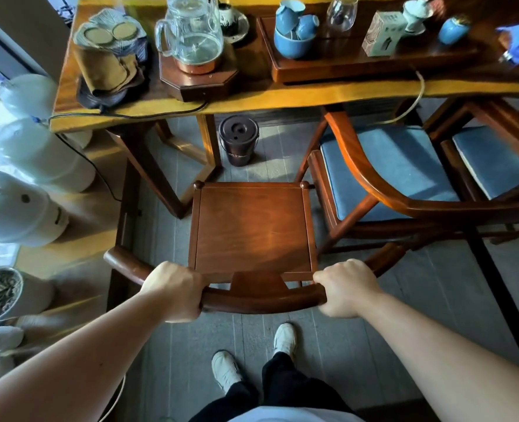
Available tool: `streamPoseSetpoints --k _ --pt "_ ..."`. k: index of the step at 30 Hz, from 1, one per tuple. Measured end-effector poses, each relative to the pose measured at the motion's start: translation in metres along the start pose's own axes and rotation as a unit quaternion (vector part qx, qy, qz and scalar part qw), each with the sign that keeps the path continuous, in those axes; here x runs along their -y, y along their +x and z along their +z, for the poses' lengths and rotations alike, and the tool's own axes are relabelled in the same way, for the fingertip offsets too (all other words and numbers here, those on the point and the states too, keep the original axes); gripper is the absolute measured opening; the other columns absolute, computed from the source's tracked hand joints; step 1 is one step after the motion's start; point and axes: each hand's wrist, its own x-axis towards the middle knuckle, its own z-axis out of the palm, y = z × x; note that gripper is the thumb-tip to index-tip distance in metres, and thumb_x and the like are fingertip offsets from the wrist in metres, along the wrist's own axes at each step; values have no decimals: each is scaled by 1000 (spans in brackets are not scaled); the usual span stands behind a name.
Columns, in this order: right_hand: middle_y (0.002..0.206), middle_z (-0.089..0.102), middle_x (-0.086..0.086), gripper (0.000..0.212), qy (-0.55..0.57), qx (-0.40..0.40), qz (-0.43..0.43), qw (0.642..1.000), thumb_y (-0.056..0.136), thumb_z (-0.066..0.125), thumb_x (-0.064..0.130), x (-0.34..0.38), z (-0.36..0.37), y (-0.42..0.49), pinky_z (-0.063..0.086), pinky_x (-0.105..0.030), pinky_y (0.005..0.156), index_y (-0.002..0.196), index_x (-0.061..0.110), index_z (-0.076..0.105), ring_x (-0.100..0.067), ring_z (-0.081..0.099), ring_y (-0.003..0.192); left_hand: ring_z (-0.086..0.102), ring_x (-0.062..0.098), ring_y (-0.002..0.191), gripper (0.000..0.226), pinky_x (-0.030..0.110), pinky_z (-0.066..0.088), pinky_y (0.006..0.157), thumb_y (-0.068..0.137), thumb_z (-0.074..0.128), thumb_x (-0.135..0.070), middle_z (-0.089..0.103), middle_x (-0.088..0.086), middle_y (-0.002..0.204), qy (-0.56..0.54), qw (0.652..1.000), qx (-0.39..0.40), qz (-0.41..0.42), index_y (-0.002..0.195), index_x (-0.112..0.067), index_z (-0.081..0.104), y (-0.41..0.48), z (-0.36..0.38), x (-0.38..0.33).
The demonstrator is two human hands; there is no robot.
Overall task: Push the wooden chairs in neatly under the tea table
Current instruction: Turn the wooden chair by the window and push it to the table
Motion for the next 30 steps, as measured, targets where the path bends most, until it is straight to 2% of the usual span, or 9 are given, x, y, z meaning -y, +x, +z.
streamPoseSetpoints --k 8,14,19,23,27,30 --pt "83 69 4 28 -5 19 -1 1000 66 55 51 -34 -14 20 48 -33 71 82 28 59 -22 66 83 58 17 60 24 27 43 56 70 48 -39 61 -9 67 5 1000 -25 8 87 -31 62 22 -17 -7" --pt "82 68 6 32 -21 30 -1 999 65 56 55 -56 -28 42 48 -32 70 83 28 59 -20 65 84 54 12 58 17 26 40 53 72 55 -35 56 -11 63 -1 1000 -23 1 87 -31 61 42 -33 -5" --pt "78 65 7 23 -21 22 7 1000 66 60 51 -63 -35 64 45 -30 64 76 31 53 -19 63 81 54 13 58 16 26 40 52 71 53 -36 57 -10 62 9 999 -31 -16 83 -30 61 58 -41 13" --pt "76 63 8 22 -17 21 14 1000 64 59 49 -69 -40 81 50 -33 68 74 30 54 -19 62 79 53 9 55 13 24 43 51 73 59 -43 57 -11 61 4 999 -23 -31 78 -31 58 73 -48 25" --pt "67 55 11 21 -16 35 19 999 62 61 46 -75 -50 95 50 -32 64 70 29 53 -17 58 71 54 10 57 9 25 45 54 73 56 -35 57 -11 63 0 999 -23 -39 80 -31 59 81 -58 31" --pt "66 57 11 23 -18 30 18 999 63 62 49 -80 -52 102 51 -32 64 71 29 54 -16 57 68 53 9 57 12 25 44 53 74 53 -32 57 -10 64 6 999 -23 -40 83 -30 61 86 -64 33"
